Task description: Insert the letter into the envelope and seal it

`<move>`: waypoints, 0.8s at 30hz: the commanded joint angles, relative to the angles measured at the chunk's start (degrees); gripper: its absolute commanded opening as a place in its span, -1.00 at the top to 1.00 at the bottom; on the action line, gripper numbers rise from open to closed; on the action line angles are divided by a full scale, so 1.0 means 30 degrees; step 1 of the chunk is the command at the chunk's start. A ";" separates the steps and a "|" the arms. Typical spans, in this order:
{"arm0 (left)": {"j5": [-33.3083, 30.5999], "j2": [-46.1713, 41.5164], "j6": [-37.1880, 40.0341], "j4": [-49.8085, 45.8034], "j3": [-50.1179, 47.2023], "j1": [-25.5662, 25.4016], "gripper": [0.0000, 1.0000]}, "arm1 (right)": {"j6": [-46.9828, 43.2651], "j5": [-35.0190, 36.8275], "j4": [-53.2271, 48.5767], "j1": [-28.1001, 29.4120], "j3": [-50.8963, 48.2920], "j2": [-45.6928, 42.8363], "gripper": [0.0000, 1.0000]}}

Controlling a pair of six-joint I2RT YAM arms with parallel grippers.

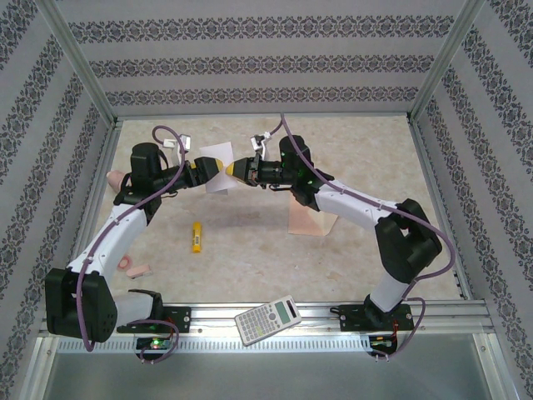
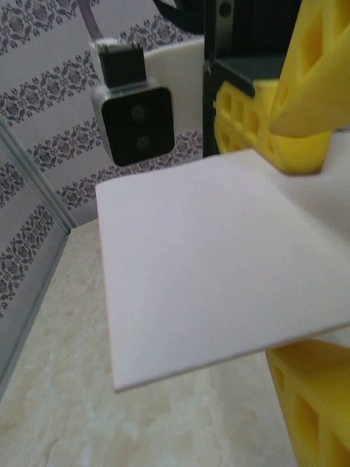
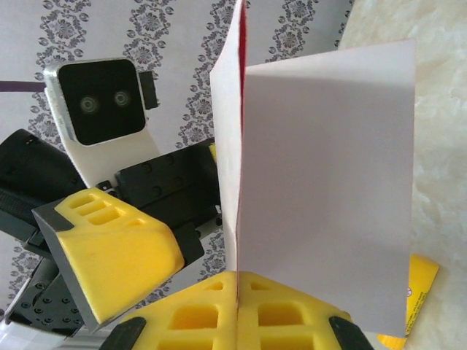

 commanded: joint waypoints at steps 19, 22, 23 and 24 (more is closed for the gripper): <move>0.1054 -0.0408 -0.1325 0.2485 -0.0235 -0.0254 0.79 | 0.0395 -0.0340 0.1463 0.0141 -0.0439 0.0715 1.00; 0.1031 -0.0493 -0.1197 0.2391 -0.0186 -0.0256 0.85 | 0.0062 -0.0372 0.1195 0.0001 -0.0533 0.0438 0.71; 0.1014 -0.0492 -0.1154 0.2353 -0.0167 -0.0254 0.85 | -0.0167 -0.0356 0.0931 -0.0129 -0.0605 0.0257 0.39; 0.1028 -0.0496 -0.1128 0.2320 -0.0136 -0.0275 0.86 | -0.0449 -0.0383 0.0751 -0.0295 -0.0738 -0.0005 0.07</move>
